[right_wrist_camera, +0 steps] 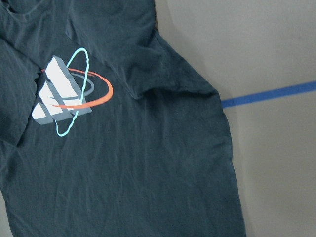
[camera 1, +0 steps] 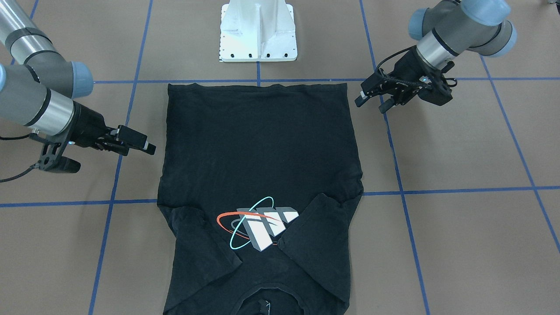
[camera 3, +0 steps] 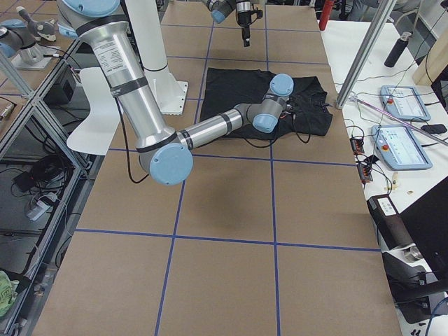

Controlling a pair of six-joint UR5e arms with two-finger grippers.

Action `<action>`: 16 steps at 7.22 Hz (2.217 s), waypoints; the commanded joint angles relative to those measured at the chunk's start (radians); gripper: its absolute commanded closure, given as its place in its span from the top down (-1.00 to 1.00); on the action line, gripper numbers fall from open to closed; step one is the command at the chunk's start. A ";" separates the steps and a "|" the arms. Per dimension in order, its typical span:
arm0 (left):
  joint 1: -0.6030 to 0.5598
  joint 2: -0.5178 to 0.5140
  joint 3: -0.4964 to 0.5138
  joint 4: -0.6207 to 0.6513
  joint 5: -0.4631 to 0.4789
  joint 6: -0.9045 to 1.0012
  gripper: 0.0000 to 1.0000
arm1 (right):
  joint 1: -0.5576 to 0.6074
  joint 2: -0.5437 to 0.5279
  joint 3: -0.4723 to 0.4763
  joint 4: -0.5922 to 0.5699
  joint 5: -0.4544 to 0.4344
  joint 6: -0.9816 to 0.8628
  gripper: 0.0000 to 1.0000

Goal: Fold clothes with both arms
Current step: 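Move both grippers down to the hem corners nearest the robot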

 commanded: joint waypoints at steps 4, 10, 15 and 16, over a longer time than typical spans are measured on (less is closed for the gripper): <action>0.269 0.130 0.003 -0.168 0.179 -0.126 0.98 | -0.131 -0.162 0.147 0.000 -0.004 -0.001 1.00; 0.399 0.111 0.037 -0.165 0.264 -0.144 0.96 | -0.137 -0.213 0.161 0.058 0.009 0.000 1.00; 0.434 0.087 0.072 -0.165 0.302 -0.146 0.71 | -0.137 -0.204 0.161 0.057 0.012 0.000 1.00; 0.437 0.087 0.075 -0.165 0.304 -0.146 0.62 | -0.137 -0.203 0.160 0.057 0.019 0.000 1.00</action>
